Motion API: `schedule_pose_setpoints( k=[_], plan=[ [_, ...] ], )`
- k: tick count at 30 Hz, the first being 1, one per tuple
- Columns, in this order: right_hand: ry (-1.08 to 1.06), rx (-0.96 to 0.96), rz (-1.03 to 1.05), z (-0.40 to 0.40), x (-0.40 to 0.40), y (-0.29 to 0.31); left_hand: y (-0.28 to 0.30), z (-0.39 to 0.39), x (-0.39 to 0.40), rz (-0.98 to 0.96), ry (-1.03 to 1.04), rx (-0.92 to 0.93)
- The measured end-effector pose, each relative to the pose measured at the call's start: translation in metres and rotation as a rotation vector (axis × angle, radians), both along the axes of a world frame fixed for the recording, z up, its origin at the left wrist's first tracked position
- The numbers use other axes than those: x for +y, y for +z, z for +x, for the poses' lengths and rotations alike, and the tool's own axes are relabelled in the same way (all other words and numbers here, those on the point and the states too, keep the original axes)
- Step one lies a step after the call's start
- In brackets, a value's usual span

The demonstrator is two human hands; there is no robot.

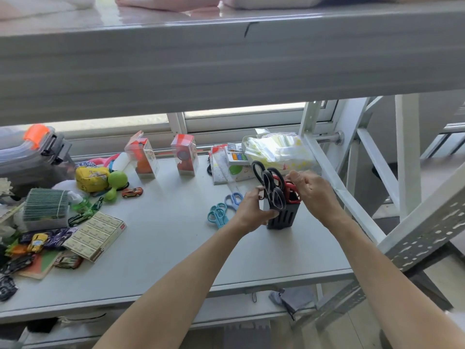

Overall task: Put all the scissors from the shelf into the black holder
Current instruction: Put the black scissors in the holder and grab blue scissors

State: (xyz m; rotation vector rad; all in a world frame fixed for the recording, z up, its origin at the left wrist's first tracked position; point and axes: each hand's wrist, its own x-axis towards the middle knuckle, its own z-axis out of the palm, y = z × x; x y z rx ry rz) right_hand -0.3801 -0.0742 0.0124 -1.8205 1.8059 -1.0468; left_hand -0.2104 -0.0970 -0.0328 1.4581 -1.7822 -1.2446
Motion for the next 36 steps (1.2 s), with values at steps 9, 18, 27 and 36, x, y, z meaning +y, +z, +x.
schedule_pose_setpoints(
  k=[9,18,27,36],
  plan=[
    [-0.025,-0.107,-0.588,0.078,0.062,0.028,-0.028,0.082,-0.025,-0.120,0.330,-0.305],
    [0.210,0.185,0.242,0.152,0.030,-0.075,-0.048,0.106,-0.028,0.119,0.287,-0.457],
    [0.129,0.343,0.342,0.165,0.018,-0.095,-0.048,0.112,-0.025,0.157,0.384,-0.303],
    [0.104,0.113,0.096,0.146,0.032,-0.089,0.017,0.113,0.003,0.188,0.064,0.007]
  ],
)
